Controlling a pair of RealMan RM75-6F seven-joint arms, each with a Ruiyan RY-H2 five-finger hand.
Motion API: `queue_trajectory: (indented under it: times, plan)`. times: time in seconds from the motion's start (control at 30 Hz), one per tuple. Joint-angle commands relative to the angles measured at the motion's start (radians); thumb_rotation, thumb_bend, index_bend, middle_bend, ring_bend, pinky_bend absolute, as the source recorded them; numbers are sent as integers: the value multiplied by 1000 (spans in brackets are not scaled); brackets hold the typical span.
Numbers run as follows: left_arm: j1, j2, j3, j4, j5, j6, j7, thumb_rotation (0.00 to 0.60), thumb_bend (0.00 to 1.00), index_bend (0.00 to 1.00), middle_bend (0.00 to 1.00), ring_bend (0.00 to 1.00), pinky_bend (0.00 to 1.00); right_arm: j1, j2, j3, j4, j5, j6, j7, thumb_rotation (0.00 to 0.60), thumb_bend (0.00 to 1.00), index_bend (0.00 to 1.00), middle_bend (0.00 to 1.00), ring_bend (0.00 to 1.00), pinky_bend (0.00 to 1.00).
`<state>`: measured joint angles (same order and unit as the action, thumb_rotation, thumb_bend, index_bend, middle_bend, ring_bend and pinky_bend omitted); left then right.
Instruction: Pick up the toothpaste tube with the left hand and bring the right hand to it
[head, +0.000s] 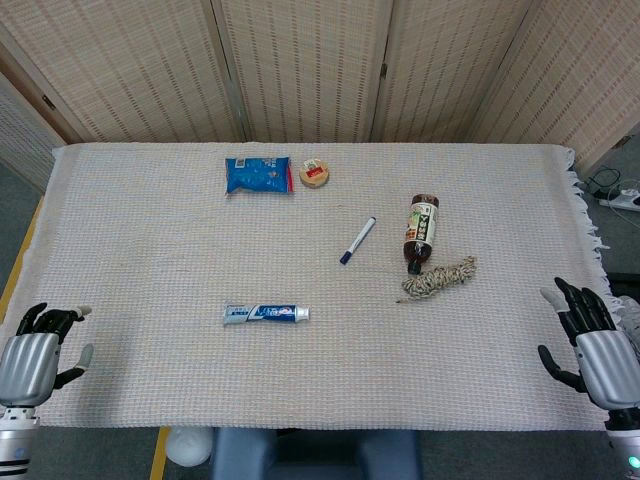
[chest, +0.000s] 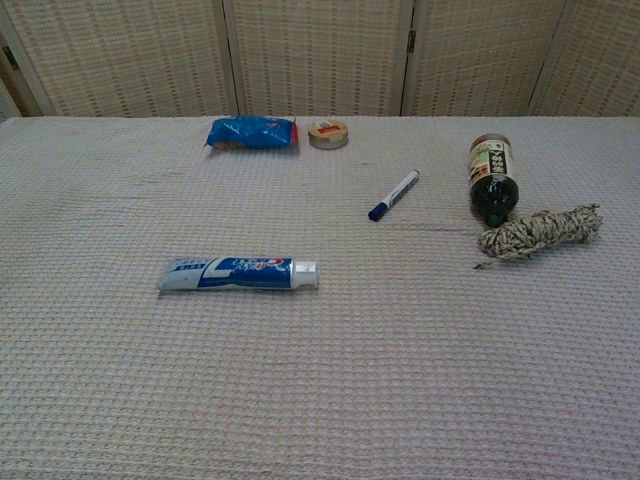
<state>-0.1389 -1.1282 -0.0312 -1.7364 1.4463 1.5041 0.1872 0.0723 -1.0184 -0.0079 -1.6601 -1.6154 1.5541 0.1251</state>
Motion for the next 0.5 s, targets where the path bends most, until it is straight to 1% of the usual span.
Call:
queue_trajectory:
  times: [0.03, 0.27, 0.5]
  plan:
    - [-1, -1, -3, -3, 0, -3, 3, 600, 449, 295, 379, 280, 160, -2, -1, 1, 3, -1, 0, 3, 600, 453, 0, 0, 0, 0]
    - [-2, -2, -7, -10, 3, -13, 11, 600, 449, 295, 379, 280, 159, -10, 0, 6, 13, -6, 12, 15, 600, 454, 0, 0, 0, 0]
    - [-19, 1, -21, -14, 5, -37, 14, 600, 449, 296, 379, 280, 159, -16, 4, 13, 17, -6, 22, 23, 600, 452, 0, 0, 0, 0]
